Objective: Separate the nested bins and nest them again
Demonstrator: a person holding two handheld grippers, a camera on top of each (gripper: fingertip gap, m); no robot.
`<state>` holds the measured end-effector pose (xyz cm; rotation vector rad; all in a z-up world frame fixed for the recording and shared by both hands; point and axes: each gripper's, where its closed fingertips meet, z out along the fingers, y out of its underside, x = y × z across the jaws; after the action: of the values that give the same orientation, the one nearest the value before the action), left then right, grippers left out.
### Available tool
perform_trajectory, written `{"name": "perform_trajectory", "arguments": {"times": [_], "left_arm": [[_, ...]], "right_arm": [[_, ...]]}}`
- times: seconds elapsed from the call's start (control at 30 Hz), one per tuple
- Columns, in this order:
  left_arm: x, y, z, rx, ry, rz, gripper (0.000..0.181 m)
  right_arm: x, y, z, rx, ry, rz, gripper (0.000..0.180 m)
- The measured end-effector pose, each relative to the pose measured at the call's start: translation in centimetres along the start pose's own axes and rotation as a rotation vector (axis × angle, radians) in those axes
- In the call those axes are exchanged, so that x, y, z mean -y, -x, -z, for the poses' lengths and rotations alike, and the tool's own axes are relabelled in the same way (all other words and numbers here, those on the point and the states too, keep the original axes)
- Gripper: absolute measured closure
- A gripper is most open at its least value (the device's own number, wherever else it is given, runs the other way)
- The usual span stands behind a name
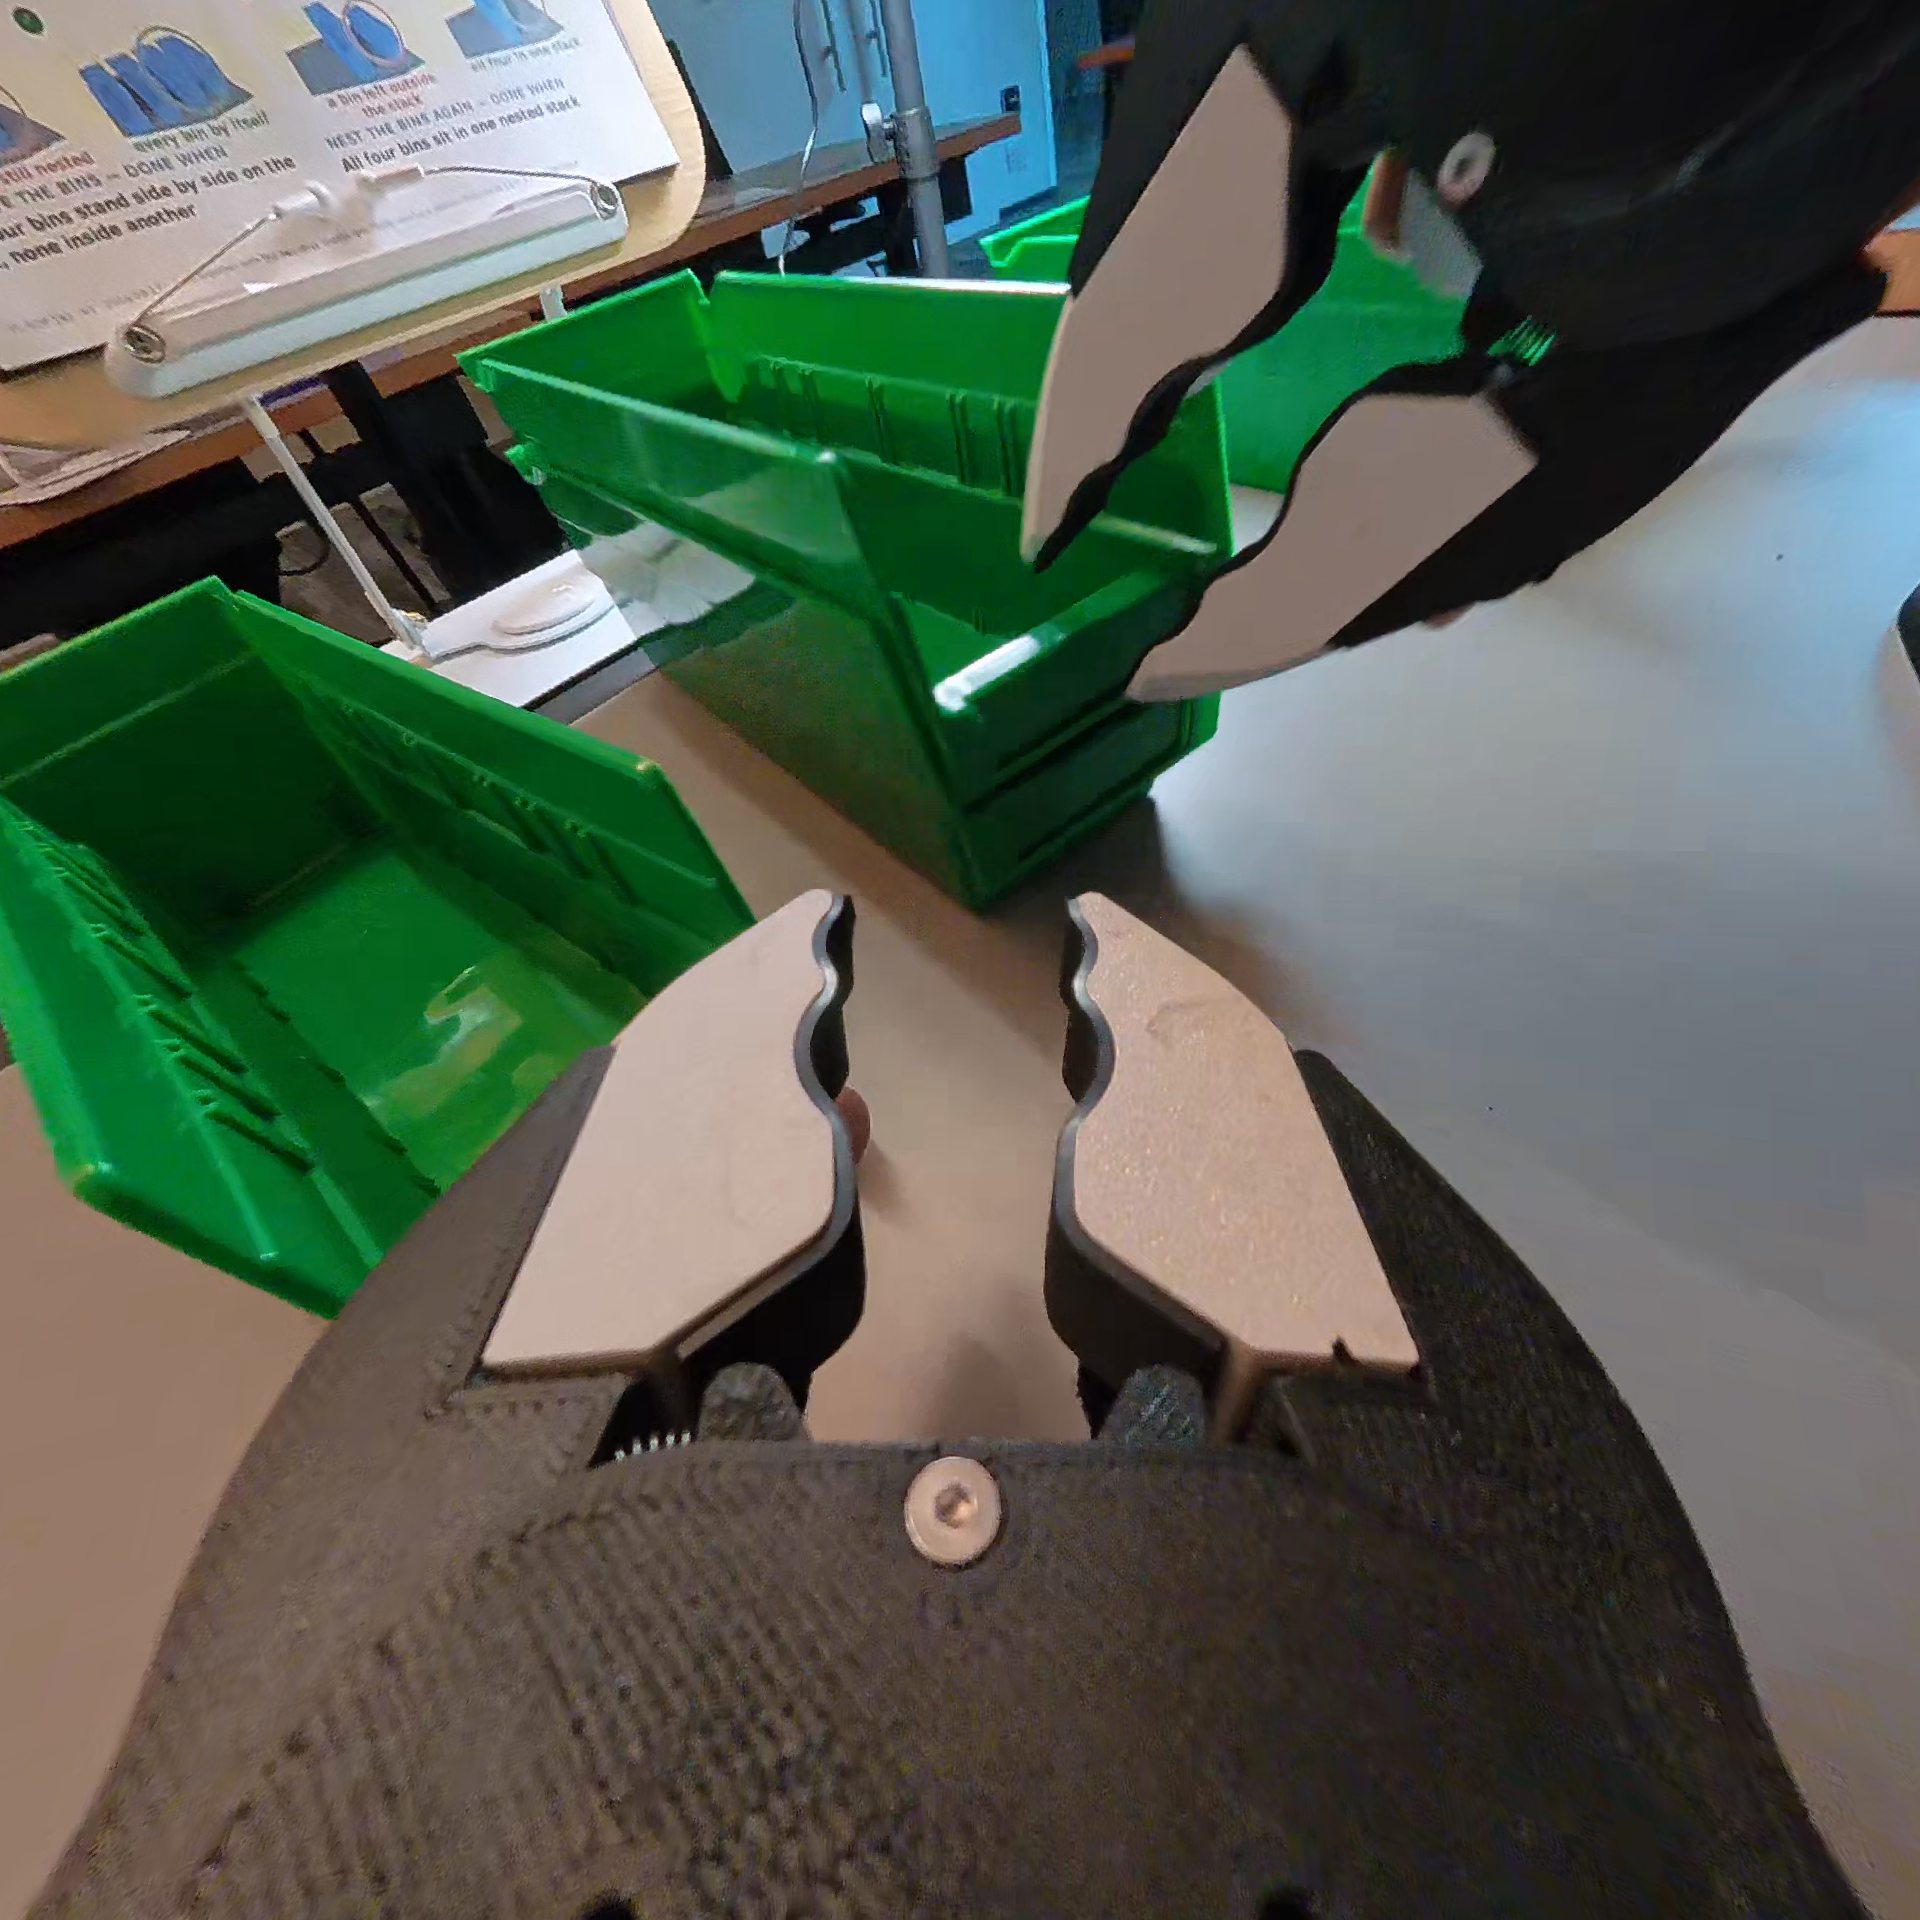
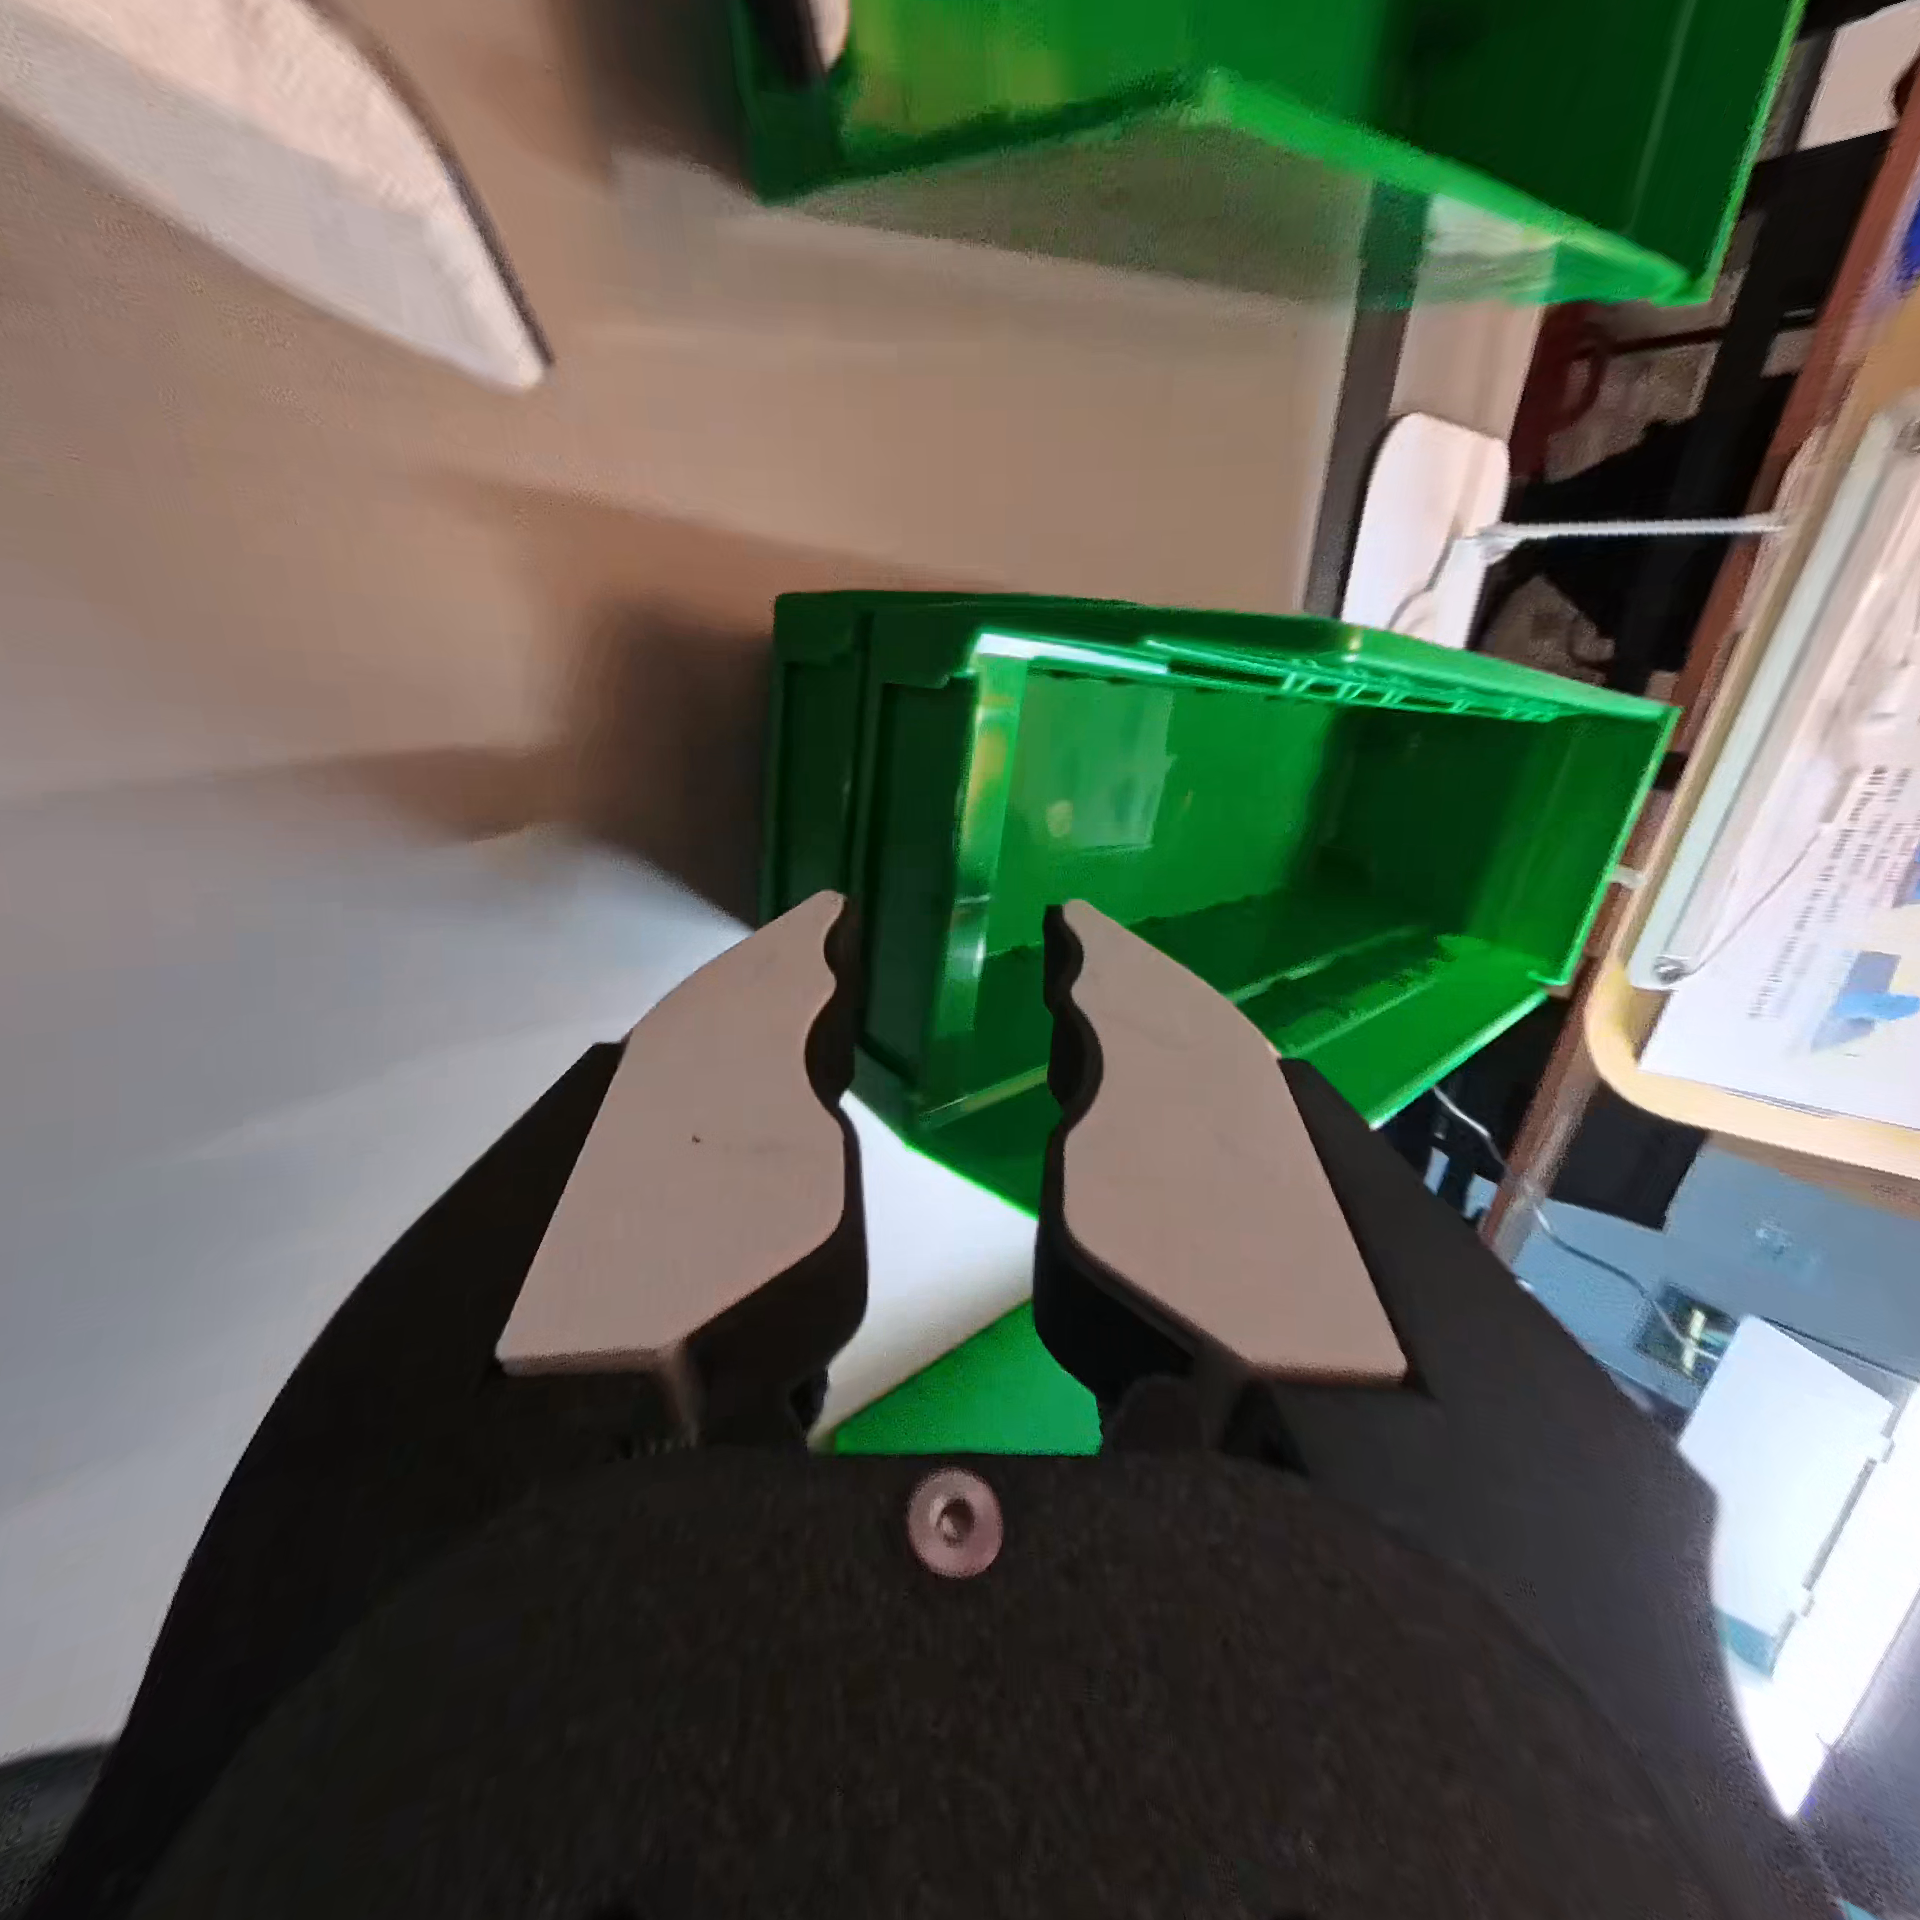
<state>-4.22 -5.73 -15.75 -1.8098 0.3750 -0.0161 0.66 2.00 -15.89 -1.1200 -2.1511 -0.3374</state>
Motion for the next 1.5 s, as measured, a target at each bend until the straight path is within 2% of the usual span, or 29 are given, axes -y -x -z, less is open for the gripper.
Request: {"name": "perform_trajectory", "arguments": {"times": [0.13, 0.3, 0.37, 0.43, 0.57, 0.9, 1.3, 1.5], "left_arm": [[-0.5, -0.6, -0.4, -0.009, 0.022, -0.008, 0.143], [-0.6, -0.5, -0.3, 0.002, 0.022, -0.009, 0.143], [-0.6, -0.2, -0.2, 0.004, 0.021, -0.002, 0.143], [-0.6, -0.1, -0.2, 0.002, 0.018, 0.004, 0.143], [-0.6, -0.6, -0.7, -0.022, 0.022, 0.011, 0.142], [0.5, -4.4, -2.4, -0.126, -0.005, -0.007, 0.133], [1.3, -5.3, -2.1, -0.135, -0.052, 0.015, 0.153], [1.2, -4.8, -2.0, -0.147, -0.042, 0.047, 0.159]], "right_arm": [[-0.4, 1.0, 0.1, 0.079, -0.02, -0.007, 0.139], [0.3, 1.3, -2.2, 0.115, 0.033, -0.01, 0.134], [0.2, 0.9, -2.8, 0.107, 0.048, -0.04, 0.145], [0.2, 1.0, -2.6, 0.154, 0.031, -0.082, 0.148], [0.0, 2.1, -1.4, 0.244, -0.002, -0.095, 0.153], [2.6, 4.3, 3.8, 0.351, -0.147, -0.028, 0.153], [1.9, 2.7, 5.3, 0.433, -0.178, 0.005, 0.153], [2.2, 2.4, 5.0, 0.406, -0.18, 0.01, 0.153]]}}
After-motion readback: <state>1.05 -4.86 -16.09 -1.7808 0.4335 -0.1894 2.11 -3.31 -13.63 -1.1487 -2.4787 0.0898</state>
